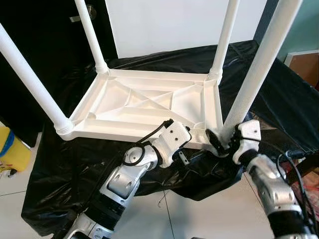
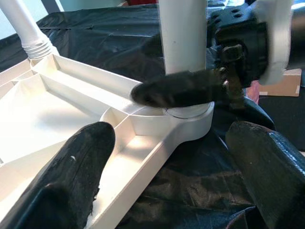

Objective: Building children table

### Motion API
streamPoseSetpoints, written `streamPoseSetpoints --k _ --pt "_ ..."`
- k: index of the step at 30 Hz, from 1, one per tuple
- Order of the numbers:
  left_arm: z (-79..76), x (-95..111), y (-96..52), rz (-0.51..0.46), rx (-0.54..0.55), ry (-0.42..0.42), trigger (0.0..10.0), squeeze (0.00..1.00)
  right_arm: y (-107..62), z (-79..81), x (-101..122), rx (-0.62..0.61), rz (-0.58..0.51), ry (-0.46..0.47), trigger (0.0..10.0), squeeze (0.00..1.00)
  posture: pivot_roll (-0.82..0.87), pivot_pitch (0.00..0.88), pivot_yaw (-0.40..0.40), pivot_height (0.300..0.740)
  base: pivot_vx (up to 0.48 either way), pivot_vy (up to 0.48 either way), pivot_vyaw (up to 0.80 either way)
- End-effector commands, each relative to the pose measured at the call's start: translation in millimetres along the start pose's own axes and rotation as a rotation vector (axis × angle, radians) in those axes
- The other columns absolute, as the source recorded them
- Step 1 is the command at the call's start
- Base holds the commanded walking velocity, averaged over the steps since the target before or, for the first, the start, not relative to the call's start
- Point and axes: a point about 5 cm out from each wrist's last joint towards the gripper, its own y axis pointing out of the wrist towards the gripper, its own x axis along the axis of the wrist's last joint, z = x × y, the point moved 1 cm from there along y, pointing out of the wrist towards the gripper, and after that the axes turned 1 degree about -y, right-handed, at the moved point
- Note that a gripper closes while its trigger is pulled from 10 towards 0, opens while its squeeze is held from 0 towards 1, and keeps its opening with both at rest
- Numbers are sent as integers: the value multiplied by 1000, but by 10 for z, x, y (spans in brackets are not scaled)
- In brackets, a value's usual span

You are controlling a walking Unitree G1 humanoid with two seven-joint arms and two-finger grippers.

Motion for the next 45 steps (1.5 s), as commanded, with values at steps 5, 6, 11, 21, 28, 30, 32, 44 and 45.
streamPoseSetpoints --k 5,6,11,21,28,30,32,44,45 --pt "-2 -11 -5 8 -17 10 10000 0 28 40 -105 77 49 -25 0 0 -162 20 -2 740 0 0 0" --pt "1 -12 -10 9 -14 10 10000 0 29 42 -127 82 58 -26 0 0 -162 20 -2 740 0 0 0" --pt "-2 -14 -20 10 -10 10 10000 0 17 43 -193 96 82 -18 0 0 -160 23 -2 740 0 0 0" --pt "-7 -12 -12 10 -14 8 10000 0 6 2 -276 28 115 19 10000 0 -170 24 3 740 0 0 0" --pt "-12 -16 -8 10 -17 7 10000 0 10 36 -326 -107 152 76 10000 0 -172 21 1 740 0 0 0" --pt "-12 -16 -8 10 -17 7 10000 0 12 59 -336 -128 160 78 10000 0 -173 22 1 740 0 0 0" --pt "-12 -16 -6 9 -17 7 10000 0 21 89 -340 -173 168 82 10000 0 -173 21 0 740 0 0 0" --pt "2 -10 4 7 -16 11 10000 0 54 164 -269 -413 170 104 10000 0 -173 20 -3 740 0 0 0" --pt "5 -9 5 7 -14 11 10000 0 55 185 -258 -449 168 108 10000 0 -173 20 -3 740 0 0 0"
